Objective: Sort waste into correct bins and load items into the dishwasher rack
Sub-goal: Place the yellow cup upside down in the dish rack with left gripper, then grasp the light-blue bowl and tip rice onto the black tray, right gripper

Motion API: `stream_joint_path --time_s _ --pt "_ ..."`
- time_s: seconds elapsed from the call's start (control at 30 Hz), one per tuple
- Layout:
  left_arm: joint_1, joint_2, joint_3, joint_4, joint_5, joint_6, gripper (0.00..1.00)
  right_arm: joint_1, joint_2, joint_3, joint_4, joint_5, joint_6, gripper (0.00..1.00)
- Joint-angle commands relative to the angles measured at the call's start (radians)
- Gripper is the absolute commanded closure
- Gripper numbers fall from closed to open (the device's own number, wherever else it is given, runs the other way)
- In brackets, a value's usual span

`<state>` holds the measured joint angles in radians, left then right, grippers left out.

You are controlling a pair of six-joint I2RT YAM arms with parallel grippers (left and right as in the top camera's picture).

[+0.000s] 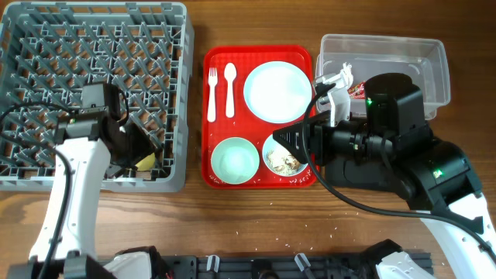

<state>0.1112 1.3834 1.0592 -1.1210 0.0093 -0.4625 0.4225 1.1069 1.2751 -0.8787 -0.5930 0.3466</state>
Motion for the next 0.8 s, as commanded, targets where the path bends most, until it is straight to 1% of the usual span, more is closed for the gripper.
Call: stream_joint_path --time_s 0.0,0.03,0.07,0.13,0.2,0.33,0.37,0.47,0.5,0.53,0.57,0.6,0.63,0.67,0.7,0.77 --pt "-0.031 0.056 -0.005 0.006 0.055 0.010 0.31 0.001 -0.004 0.004 -0.001 0.014 -0.004 0.35" --pt "-0.043 0.065 -0.005 0.006 0.054 0.010 0.27 0.001 -0.004 0.004 -0.001 0.014 -0.005 0.35" --pt "-0.056 0.067 -0.005 0.007 0.061 0.010 0.16 0.001 -0.004 0.004 -0.001 0.014 -0.004 0.35" --pt "-0.061 0.065 0.000 0.005 0.098 0.010 0.00 0.001 -0.004 0.004 -0.001 0.014 -0.005 0.35" --pt "-0.055 0.061 0.039 -0.026 0.114 0.010 0.00 0.001 -0.004 0.004 -0.002 0.018 -0.006 0.35" --pt "-0.053 0.014 0.182 -0.143 0.114 0.024 0.00 0.001 -0.004 0.004 -0.016 0.035 -0.006 0.35" --pt "-0.053 -0.023 0.213 -0.172 0.122 0.040 0.00 0.001 -0.003 0.004 -0.031 0.074 -0.005 0.35" --pt "-0.060 -0.134 0.222 -0.178 0.152 0.076 0.01 0.018 0.006 -0.001 -0.066 0.161 -0.005 0.36" --pt "-0.071 -0.196 0.222 -0.178 0.158 0.101 0.03 0.041 0.018 -0.012 -0.074 0.180 -0.002 0.39" --pt "-0.085 -0.274 0.222 -0.178 0.158 0.117 0.07 0.079 0.045 -0.026 -0.074 0.206 0.022 0.45" --pt "-0.099 -0.367 0.222 -0.177 0.158 0.119 0.08 0.160 0.113 -0.036 -0.075 0.308 0.058 0.51" --pt "-0.101 -0.409 0.222 -0.177 0.158 0.119 0.05 0.198 0.154 -0.037 -0.077 0.374 0.078 0.53" --pt "-0.101 -0.475 0.222 -0.179 0.158 0.119 0.04 0.277 0.263 -0.037 -0.079 0.507 0.131 0.53" --pt "-0.101 -0.500 0.222 -0.182 0.159 0.118 0.03 0.301 0.318 -0.037 -0.072 0.544 0.158 0.54" --pt "-0.101 -0.518 0.222 -0.188 0.158 0.119 0.01 0.313 0.380 -0.037 -0.057 0.563 0.190 0.59" --pt "-0.101 -0.534 0.222 -0.212 0.158 0.119 0.00 0.314 0.456 -0.037 -0.042 0.564 0.243 0.63"
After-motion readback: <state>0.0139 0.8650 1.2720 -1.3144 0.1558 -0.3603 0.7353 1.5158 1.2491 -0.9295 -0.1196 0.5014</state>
